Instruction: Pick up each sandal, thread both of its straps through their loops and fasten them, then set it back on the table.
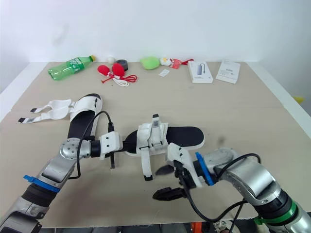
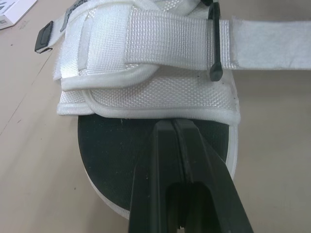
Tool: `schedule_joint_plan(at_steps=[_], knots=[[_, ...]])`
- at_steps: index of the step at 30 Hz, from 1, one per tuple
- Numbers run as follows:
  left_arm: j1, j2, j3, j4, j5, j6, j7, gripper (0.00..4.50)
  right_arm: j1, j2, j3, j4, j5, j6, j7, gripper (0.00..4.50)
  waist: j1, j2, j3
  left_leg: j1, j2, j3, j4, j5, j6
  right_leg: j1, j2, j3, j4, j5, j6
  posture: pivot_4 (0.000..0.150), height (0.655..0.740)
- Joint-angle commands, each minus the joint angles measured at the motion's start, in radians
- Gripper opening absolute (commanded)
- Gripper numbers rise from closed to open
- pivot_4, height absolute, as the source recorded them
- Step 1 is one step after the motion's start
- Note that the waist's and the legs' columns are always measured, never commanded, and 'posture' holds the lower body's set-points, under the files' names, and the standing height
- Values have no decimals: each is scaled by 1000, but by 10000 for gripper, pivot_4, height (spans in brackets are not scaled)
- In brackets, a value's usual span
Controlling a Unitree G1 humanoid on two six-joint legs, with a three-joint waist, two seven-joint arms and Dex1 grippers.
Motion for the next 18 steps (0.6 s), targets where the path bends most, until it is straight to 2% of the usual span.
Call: schedule_joint_plan(at_steps=[1,4,7,10,16,18], knots=[[29,15,-40,46,43,22,-15,0,-36,48,-52,167,-255,-768,189,36876,0,0,0,0,0,0,0,0,0,0,0,0,0,0,0,1500,7400],[24,10,-37,51,43,23,-9,0,-77,101,-38,317,-389,-1203,215,36876,-1,0,0,1,0,0,0,0,0,0,0,0,0,0,0,1500,7400],[28,10,-37,45,44,25,-3,0,-123,168,9,491,-583,-1621,141,36876,-1,0,0,1,0,1,0,0,0,1,0,0,0,0,0,1500,7400],[34,9,-36,33,42,32,0,0,-138,209,39,628,-701,-1883,102,36876,1,0,0,1,0,1,0,0,-1,3,0,0,0,0,0,1500,7400],[39,8,-39,25,42,38,5,0,-200,274,76,800,-864,-2104,-10,36876,-1,1,0,3,0,1,0,1,-1,7,0,0,0,1,0,1500,7400],[38,5,-40,25,43,39,7,0,-239,296,83,853,-919,-2138,-64,36876,-2,0,0,7,0,1,-1,1,-1,12,0,1,0,1,0,1500,7400]])
